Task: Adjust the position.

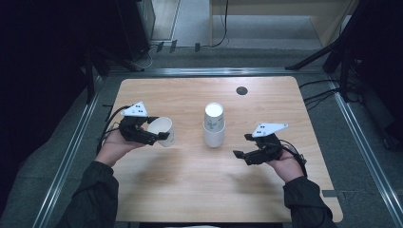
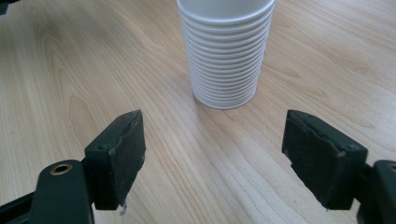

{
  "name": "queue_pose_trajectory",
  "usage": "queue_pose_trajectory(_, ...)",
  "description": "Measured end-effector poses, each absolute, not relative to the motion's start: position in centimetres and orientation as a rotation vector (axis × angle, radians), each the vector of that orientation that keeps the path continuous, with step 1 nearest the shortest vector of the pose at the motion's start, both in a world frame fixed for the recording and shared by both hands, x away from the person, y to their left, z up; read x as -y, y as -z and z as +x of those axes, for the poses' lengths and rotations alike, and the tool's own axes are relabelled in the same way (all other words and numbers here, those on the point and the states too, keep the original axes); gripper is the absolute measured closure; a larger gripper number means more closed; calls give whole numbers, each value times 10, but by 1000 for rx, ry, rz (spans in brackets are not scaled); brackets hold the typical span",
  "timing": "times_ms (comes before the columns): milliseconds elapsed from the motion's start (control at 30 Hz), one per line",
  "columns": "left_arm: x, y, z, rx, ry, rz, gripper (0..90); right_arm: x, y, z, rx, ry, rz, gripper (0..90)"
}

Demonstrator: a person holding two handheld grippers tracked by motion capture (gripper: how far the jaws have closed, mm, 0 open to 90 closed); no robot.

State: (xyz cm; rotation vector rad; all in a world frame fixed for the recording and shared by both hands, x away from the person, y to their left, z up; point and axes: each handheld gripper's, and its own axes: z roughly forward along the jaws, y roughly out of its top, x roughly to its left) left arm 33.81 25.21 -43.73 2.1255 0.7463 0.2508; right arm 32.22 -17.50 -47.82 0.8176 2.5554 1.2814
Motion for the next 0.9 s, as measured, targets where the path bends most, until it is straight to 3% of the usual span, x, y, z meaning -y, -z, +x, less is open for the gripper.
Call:
queue_pose_trajectory(500, -294, 458, 355, -935, -336, 2108, 245, 176, 478, 327, -2557, -1330, 868, 215)
queue_pose_trajectory(900, -299, 478, 373, -1041, -364, 2132, 231, 172, 481, 328, -2581, -1318, 862, 215)
